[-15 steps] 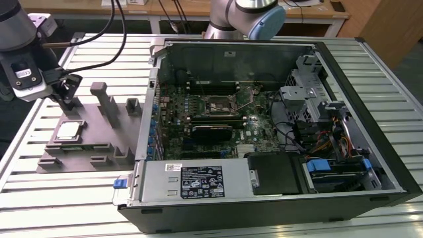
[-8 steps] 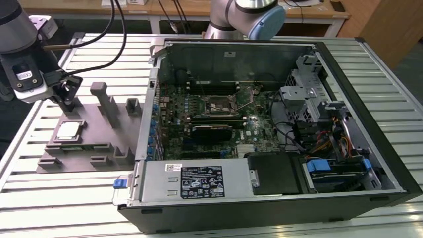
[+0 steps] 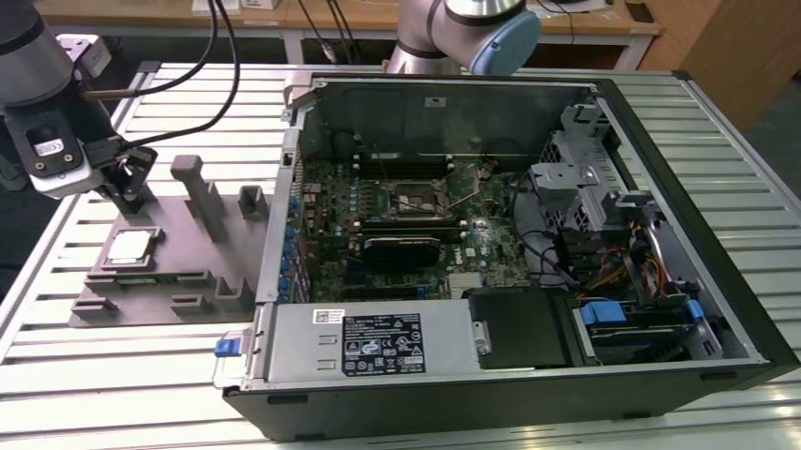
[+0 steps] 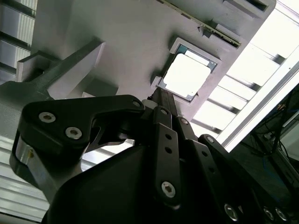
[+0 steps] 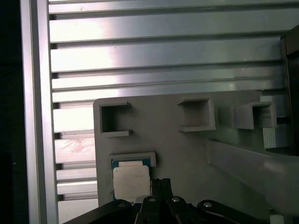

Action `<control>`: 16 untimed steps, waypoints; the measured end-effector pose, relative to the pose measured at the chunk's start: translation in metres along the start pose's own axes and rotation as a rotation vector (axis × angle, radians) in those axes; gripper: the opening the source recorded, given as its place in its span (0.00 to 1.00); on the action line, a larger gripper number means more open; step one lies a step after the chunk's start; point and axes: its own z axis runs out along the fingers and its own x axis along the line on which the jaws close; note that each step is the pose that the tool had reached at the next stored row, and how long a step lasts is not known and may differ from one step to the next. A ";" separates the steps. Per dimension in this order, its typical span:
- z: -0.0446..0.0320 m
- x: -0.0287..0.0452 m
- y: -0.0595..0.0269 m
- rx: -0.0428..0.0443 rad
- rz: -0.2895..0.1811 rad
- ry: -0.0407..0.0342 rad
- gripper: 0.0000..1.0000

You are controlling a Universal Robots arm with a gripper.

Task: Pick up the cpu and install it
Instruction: 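Pick up the cpu and move it towards the insertion slot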

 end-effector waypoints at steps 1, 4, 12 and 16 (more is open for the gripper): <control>0.0007 0.0003 -0.0001 0.0000 0.000 0.0000 0.11; 0.0028 0.0018 -0.0002 0.0000 0.000 0.0000 0.11; 0.0084 0.0073 -0.0010 -0.0001 0.000 -0.0001 0.11; 0.0107 0.0092 -0.0013 -0.0001 0.000 -0.0001 0.11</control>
